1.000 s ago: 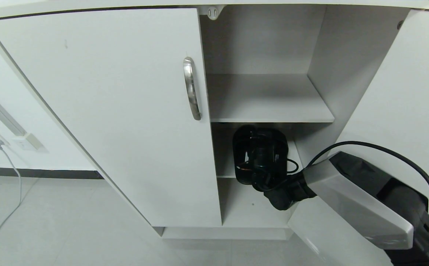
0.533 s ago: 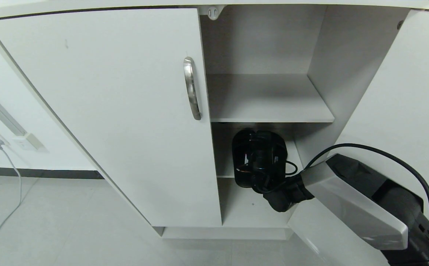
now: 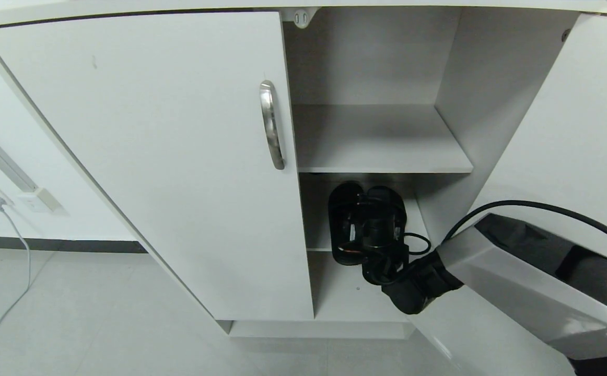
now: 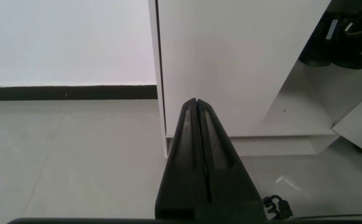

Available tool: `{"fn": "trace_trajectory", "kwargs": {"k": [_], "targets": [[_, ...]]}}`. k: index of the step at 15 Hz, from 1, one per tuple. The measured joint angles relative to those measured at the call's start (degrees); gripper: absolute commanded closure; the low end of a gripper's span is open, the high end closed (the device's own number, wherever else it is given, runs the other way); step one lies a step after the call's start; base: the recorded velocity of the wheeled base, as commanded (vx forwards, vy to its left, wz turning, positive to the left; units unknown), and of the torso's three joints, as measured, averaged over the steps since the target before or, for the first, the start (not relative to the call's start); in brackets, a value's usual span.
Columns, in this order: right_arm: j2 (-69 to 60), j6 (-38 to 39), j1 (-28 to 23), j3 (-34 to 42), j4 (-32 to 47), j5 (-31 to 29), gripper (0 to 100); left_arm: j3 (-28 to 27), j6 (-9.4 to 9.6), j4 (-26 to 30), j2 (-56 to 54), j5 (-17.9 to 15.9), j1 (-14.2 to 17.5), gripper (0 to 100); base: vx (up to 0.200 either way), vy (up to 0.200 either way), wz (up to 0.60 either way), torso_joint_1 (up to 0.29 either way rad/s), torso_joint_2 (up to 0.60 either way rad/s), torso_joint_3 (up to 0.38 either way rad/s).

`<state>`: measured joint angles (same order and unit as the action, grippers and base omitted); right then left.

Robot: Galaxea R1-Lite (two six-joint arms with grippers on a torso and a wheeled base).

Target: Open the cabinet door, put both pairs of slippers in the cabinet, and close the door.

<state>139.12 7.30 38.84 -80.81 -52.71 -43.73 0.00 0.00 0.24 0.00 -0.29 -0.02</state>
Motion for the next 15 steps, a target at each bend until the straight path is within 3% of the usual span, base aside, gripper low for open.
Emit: {"fn": "trace_trajectory", "kwargs": {"k": [8,15], "targets": [[-10.8,-0.1,6.0,26.7,-15.5,0.0,0,0.0,0.0,0.0,0.0,0.0,0.0,100,0.0,0.0,0.0,0.0,0.0,0.0],[-12.4,0.0,7.6,34.7,-21.3,0.4,0,-0.1,-0.1,0.0,0.0,-0.1,0.0,100,-0.2,0.0,0.0,0.002,0.0,0.003]]}}
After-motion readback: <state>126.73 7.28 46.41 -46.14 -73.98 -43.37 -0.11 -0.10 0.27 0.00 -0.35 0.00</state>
